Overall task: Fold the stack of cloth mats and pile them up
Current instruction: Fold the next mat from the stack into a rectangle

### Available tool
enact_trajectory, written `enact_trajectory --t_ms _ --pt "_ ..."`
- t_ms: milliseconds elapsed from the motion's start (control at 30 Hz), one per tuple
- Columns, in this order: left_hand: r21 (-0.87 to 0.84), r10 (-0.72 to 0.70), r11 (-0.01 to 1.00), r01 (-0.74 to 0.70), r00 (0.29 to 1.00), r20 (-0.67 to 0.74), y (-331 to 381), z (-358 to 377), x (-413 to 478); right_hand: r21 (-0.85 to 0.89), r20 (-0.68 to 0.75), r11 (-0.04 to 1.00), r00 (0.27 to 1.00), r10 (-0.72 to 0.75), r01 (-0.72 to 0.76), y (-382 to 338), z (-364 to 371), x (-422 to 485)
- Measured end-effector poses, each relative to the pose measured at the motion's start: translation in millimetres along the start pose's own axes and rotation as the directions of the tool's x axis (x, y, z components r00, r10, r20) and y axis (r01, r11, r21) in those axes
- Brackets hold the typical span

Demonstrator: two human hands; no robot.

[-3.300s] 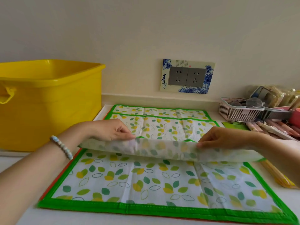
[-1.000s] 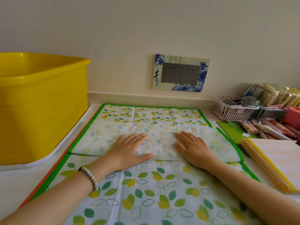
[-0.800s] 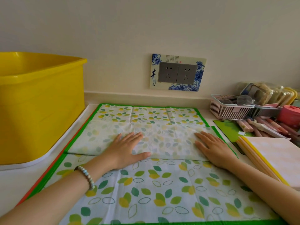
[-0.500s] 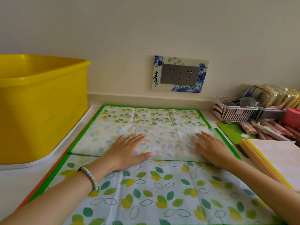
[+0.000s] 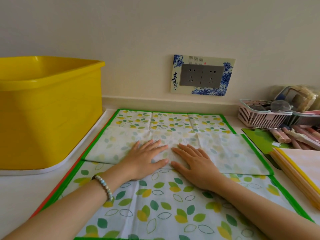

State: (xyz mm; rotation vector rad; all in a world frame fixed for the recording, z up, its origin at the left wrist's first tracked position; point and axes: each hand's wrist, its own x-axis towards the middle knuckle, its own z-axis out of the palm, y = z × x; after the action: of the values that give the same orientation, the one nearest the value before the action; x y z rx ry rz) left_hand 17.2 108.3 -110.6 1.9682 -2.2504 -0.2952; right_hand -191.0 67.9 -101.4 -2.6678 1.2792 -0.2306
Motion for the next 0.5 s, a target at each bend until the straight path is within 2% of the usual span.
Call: enact_trajectory --t_ms 267,500 --pt "0.001 -0.028 1.000 0.028 0.999 0.046 -14 -10 -17 0.011 0.015 1.000 1.000 -0.004 0.004 4 0 0" --pt "-0.002 -0.155 0.988 0.155 0.987 0.033 -60 -22 -44 0.016 0.019 1.000 1.000 0.001 -0.002 5 1 1"
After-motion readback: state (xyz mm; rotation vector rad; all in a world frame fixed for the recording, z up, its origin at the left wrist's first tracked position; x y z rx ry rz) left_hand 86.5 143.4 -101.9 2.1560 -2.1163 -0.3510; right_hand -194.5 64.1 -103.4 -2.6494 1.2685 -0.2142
